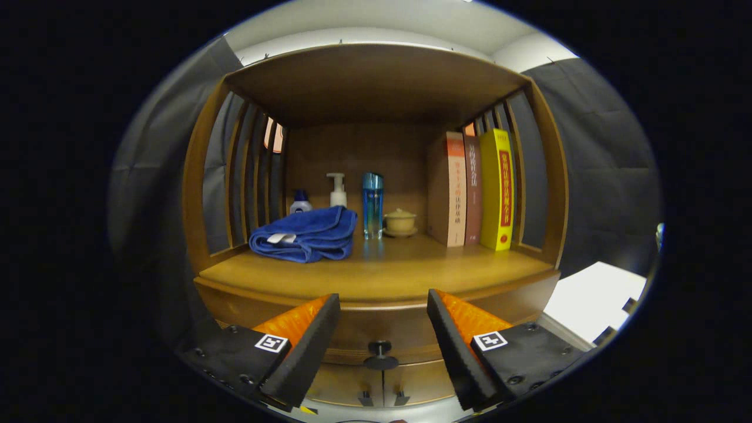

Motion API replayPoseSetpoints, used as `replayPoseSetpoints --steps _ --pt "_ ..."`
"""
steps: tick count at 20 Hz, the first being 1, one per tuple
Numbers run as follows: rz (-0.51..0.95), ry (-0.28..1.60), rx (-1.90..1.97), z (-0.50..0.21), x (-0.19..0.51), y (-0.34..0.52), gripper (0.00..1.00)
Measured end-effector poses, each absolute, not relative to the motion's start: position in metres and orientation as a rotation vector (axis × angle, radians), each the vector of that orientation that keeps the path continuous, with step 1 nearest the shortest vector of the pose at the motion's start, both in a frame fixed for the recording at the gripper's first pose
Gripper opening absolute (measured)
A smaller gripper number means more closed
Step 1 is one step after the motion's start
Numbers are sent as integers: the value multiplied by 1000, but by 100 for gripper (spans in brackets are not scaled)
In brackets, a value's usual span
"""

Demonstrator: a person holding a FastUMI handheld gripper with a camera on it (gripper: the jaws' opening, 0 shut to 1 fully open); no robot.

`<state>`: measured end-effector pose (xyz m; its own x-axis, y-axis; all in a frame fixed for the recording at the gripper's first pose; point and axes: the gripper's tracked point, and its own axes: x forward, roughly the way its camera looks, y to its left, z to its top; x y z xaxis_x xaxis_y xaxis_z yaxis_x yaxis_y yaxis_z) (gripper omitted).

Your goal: Pull open the drawer, take out the items inside it, and place them on the countertop above the cabinet.

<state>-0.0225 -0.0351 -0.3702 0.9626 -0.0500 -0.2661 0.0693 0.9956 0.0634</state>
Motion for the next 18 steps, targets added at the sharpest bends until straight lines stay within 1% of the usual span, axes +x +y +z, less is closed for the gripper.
replayPoseSetpoints --steps 3,5,7,8,9,10,11,14,15,18 --pt "-61 317 80 -400 -23 -31 99" --pt "-55 346 85 -418 -21 -29 96" --pt "-57 364 98 -428 -20 -28 90" --pt "-59 373 101 -433 -20 -28 84" --pt "-55 380 104 -437 -21 -26 81" --pt "-58 390 99 -443 -22 -25 76" --pt "-62 400 92 -447 -23 -26 75" --pt "-92 408 80 -451 -29 -32 58" --pt "-94 420 90 -456 -29 -32 55" --pt "-76 450 52 -462 -33 -30 54"
